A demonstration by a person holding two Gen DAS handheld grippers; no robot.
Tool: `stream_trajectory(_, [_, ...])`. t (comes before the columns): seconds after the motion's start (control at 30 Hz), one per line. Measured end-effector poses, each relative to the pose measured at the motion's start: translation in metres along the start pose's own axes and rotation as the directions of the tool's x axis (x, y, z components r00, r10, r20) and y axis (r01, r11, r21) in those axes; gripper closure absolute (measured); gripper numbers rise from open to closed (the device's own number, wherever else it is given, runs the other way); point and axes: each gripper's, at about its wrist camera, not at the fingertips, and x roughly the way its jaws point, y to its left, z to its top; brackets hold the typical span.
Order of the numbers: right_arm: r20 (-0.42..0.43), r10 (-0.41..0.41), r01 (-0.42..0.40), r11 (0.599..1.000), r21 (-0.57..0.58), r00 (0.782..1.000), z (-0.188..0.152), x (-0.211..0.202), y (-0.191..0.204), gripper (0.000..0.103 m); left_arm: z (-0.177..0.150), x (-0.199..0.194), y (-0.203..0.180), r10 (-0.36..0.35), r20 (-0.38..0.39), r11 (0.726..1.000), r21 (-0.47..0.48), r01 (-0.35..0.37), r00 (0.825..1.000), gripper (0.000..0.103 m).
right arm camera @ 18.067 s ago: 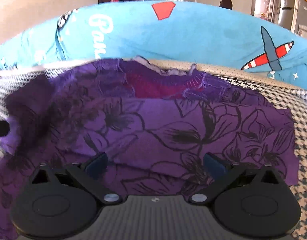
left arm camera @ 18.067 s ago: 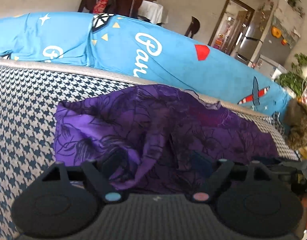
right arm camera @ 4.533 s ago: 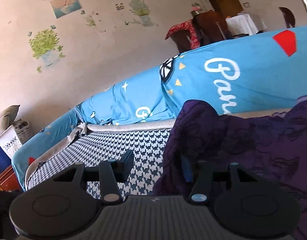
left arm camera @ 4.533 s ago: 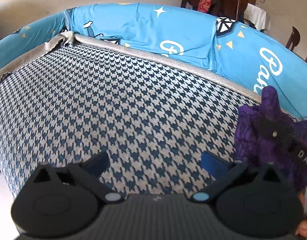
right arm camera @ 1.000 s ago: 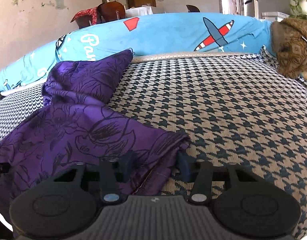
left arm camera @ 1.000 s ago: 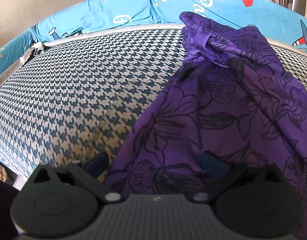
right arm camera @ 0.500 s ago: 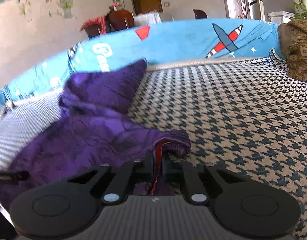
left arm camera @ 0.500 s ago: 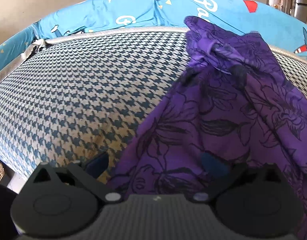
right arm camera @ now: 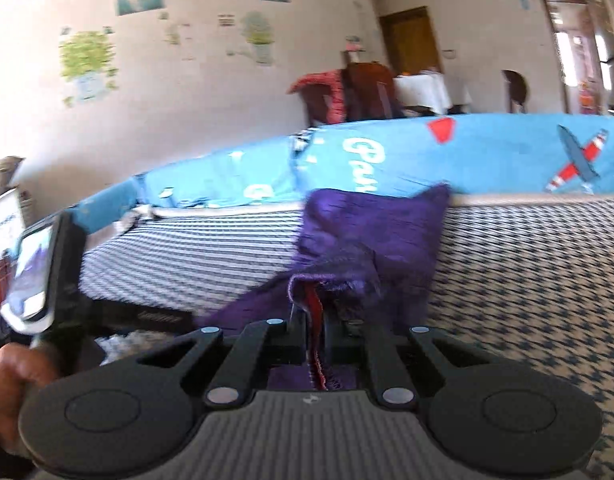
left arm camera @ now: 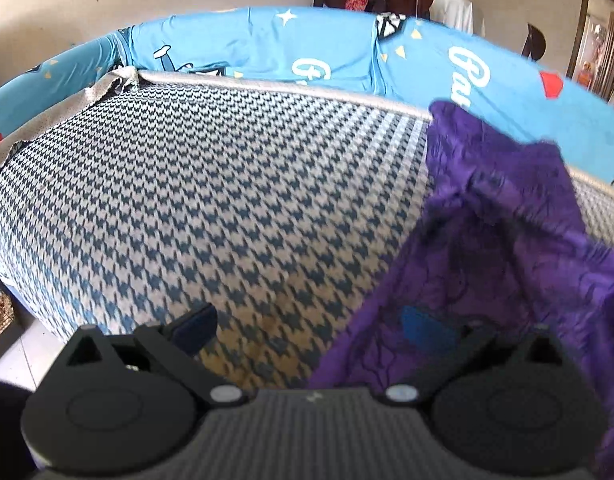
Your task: Fold clothes
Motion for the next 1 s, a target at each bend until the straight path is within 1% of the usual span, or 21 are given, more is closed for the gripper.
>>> stream_trajectory(0.07, [-0.001,0.04,-0.04,0.999,-0.019,0.999,0.002,0.002,0.013,0.092,0.01,-0.01,0.008,-0.025,0.015,1.0,-0.004,0.025,1.0,0.0])
stream_trajectory(0.17, [-0.015,0.107,-0.107,0.994,-0.029,0.994,0.002,0.007,0.034,0.092,0.023,-0.025,0.024,-0.04,0.057,0.999,-0.019,0.042,0.998,0.0])
stream_trajectory(0.27, [-0.034,0.169,-0.17,0.985,-0.035,0.985,0.001,0.016,0.053,0.092,0.03,-0.039,0.047,-0.076,0.107,0.994,-0.073,0.084,0.991,0.0])
stream_trajectory(0.33, [-0.055,0.196,-0.198,0.979,-0.041,0.979,-0.002,0.024,0.062,0.092,0.033,-0.045,0.058,-0.09,0.131,0.989,-0.104,0.104,0.987,0.0])
stream_trajectory(0.53, [-0.148,0.237,-0.252,0.963,-0.097,0.96,-0.019,0.059,0.085,0.092,0.03,-0.05,0.069,-0.093,0.155,0.986,-0.125,0.113,0.984,0.0])
stream_trajectory(0.73, [-0.241,0.27,-0.31,0.94,-0.146,0.932,-0.036,0.093,0.109,0.092,0.027,-0.045,0.072,-0.106,0.147,0.981,-0.146,0.128,0.983,0.0])
stream_trajectory(0.8, [-0.292,0.254,-0.309,0.938,-0.159,0.922,-0.046,0.106,0.11,0.092,0.026,-0.044,0.07,-0.112,0.143,0.981,-0.141,0.132,0.983,0.0])
stream_trajectory(0.83, [-0.316,0.242,-0.305,0.938,-0.167,0.917,-0.051,0.112,0.11,0.091,0.025,-0.044,0.068,-0.114,0.14,0.982,-0.136,0.133,0.984,0.0])
stream_trajectory(0.9, [-0.334,0.248,-0.317,0.933,-0.17,0.909,-0.057,0.115,0.11,0.088,0.024,-0.043,0.064,-0.116,0.136,0.984,-0.118,0.133,0.984,0.0])
stream_trajectory(1.0, [-0.356,0.262,-0.338,0.925,-0.172,0.897,-0.064,0.118,0.111,0.079,0.022,-0.042,0.058,-0.123,0.132,0.986,-0.092,0.136,0.984,0.0])
